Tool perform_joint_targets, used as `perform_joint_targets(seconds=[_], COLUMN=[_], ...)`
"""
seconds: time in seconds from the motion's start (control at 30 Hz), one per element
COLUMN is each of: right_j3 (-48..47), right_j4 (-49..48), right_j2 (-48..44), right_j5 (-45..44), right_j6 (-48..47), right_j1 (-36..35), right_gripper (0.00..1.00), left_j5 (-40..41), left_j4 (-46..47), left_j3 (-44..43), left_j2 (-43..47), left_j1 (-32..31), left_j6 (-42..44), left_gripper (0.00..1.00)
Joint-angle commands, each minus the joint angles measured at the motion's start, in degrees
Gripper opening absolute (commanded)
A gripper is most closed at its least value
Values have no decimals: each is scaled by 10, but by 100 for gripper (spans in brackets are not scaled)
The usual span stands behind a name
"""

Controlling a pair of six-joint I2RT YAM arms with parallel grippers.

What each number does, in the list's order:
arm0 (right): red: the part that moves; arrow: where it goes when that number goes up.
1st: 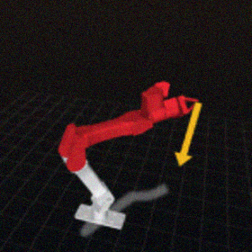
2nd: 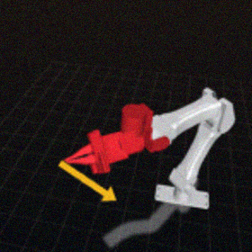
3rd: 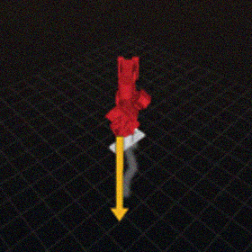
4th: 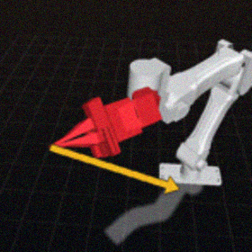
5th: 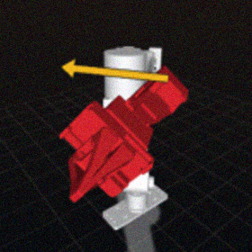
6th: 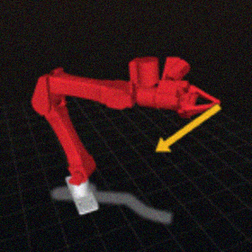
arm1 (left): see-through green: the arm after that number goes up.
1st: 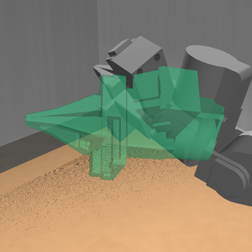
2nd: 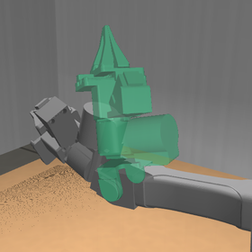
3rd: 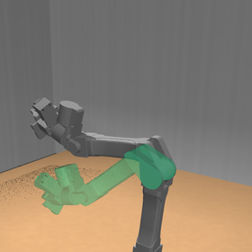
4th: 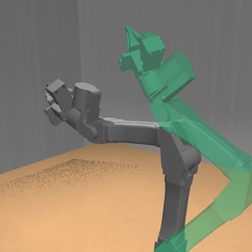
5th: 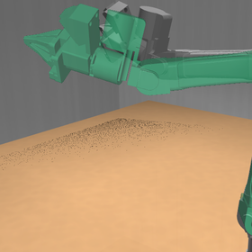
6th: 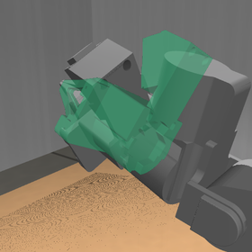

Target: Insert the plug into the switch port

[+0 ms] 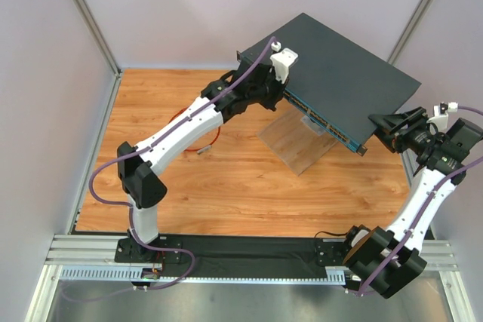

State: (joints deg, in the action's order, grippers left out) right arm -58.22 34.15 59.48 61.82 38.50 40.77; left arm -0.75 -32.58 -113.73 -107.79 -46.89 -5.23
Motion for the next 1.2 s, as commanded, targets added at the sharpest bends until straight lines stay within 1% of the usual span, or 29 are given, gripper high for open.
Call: perform_joint_targets(seconds=[0.0, 0.27, 0.63, 0.73, 0.83, 0.9, 0.93, 0.97, 1.0, 1.03, 1.07, 1.1, 1.13, 1.17], right_j3=[-8, -10, -13, -15, -19, -25, -28, -31, -36, -38, -40, -43, -45, -46], right_j4=[-12, -7, -1, 1, 0, 0, 1, 8, 10, 12, 15, 17, 20, 26], right_j2=[13, 15, 20, 21, 24, 31, 33, 34, 35, 37, 38, 40, 41, 43], right_j5=[-27, -28, -30, -31, -31, -30, -30, -30, -30, -30, -30, -31, -31, -33], right_j6=[-57, -63, -73, -76, -76, -76, -78, -83, -87, -89, -91, -95, -98, -101], right_j1=[-11, -11, -10, -10, -10, -10, -10, -10, -10, -10, -10, -10, -10, -10], right_gripper=[0, 0, 0, 0, 0, 0, 0, 0, 0, 0, 0, 0, 0, 1], left_j5=[6, 6, 1, -6, -18, -29, -45, -57, -68, -91, -100, -110, -139, -154], left_j4=[42, 65, 86, 95, 78, 66, 54, 48, 45, 38, 34, 28, 10, -1], left_j3=[-44, -61, -135, -134, -123, -92, -73, -29, -3, 25, 77, 100, 118, 149], left_j2=[-9, -29, -68, -68, -56, -36, -5, 13, 34, 75, 97, 117, 151, 165], left_j1=[-1, -1, 10, 10, 10, 14, 16, 20, 29, 34, 39, 53, 63, 73], left_j6=[6, 14, 22, 25, 23, 24, 24, 25, 31, 32, 33, 35, 37, 38], left_gripper=[0, 0, 0, 0, 0, 0, 1, 2, 5, 10, 13, 16, 24, 28])
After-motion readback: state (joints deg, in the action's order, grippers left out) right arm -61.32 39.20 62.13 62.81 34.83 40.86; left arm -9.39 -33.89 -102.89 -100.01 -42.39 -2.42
